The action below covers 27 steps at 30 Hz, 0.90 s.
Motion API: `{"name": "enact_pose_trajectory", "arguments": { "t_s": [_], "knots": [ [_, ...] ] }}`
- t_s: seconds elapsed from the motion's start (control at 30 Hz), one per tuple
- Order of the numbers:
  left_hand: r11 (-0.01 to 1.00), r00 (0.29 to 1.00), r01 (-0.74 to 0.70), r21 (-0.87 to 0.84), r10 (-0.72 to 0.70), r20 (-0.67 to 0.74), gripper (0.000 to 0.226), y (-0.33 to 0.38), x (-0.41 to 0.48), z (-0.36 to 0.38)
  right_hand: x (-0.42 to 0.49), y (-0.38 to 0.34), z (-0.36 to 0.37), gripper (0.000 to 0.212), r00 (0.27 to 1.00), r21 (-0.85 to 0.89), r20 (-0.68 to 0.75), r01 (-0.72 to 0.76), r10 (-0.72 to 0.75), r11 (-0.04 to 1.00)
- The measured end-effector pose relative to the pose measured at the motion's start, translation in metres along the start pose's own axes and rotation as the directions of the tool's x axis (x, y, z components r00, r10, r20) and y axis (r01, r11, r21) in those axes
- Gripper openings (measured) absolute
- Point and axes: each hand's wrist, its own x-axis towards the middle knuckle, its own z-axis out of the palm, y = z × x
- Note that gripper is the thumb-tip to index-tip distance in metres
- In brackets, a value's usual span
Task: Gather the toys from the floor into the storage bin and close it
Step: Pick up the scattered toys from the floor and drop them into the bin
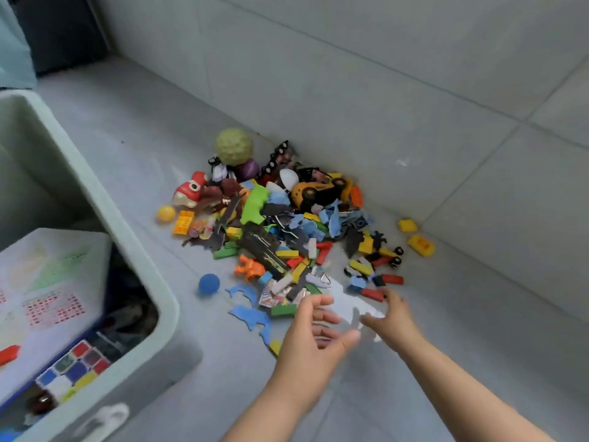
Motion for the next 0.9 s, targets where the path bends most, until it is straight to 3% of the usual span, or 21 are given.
{"name": "enact_pose_trajectory", "arguments": {
  "t_s": [0.1, 0.23, 0.5, 0.57, 0.67, 0.73, 0.77, 0.83, 0.9],
  "knots": [
    [0.988, 0.989, 0.147, 0.047, -0.147, 0.003, 0.042, -0.036, 0.025, 0.01, 0.037, 0.032, -0.001, 0.075, 0.998, -0.216, -0.051, 0.032, -0.044, 0.976],
    [0.967, 0.967, 0.252, 0.032, -0.251, -0.045, 0.047, -0.065, 0.05, 0.015, 0.071, 0.041, 0.005, 0.062, 0.988, -0.321, 0.011, 0.148, -0.153, 0.935],
    [0.926, 0.924, 0.351, -0.141, -0.367, -0.106, 0.047, -0.093, 0.083, 0.024, 0.077, 0.028, 0.043, 0.033, 0.934, -0.287, 0.013, 0.347, -0.358, 0.893],
    [0.916, 0.92, 0.346, -0.203, -0.374, -0.118, 0.044, -0.092, 0.092, 0.026, 0.076, 0.027, 0.049, 0.028, 0.942, -0.211, -0.019, 0.324, -0.335, 0.922],
    [0.885, 0.912, 0.343, -0.317, -0.394, -0.115, 0.036, -0.087, 0.106, 0.028, 0.072, 0.022, 0.04, 0.023, 0.977, 0.038, -0.144, 0.162, -0.154, 0.986],
    [0.799, 0.887, 0.369, -0.475, -0.456, -0.077, 0.034, -0.082, 0.112, 0.03, 0.055, 0.014, 0.028, 0.024, 0.978, 0.217, -0.161, 0.169, -0.136, 0.961],
    [0.722, 0.871, 0.377, -0.58, -0.489, -0.042, 0.035, -0.08, 0.115, 0.03, 0.042, 0.008, 0.024, 0.026, 0.973, 0.275, -0.12, 0.221, -0.195, 0.936],
    [0.558, 0.843, 0.374, -0.741, -0.538, 0.02, 0.038, -0.079, 0.119, 0.031, 0.02, 0.001, 0.022, 0.027, 0.932, 0.262, -0.009, 0.351, -0.361, 0.899],
    [0.474, 0.827, 0.349, -0.808, -0.561, 0.028, 0.036, -0.081, 0.121, 0.033, 0.029, 0.002, 0.016, 0.019, 0.908, 0.154, -0.061, 0.418, -0.414, 0.895]
  ]
}}
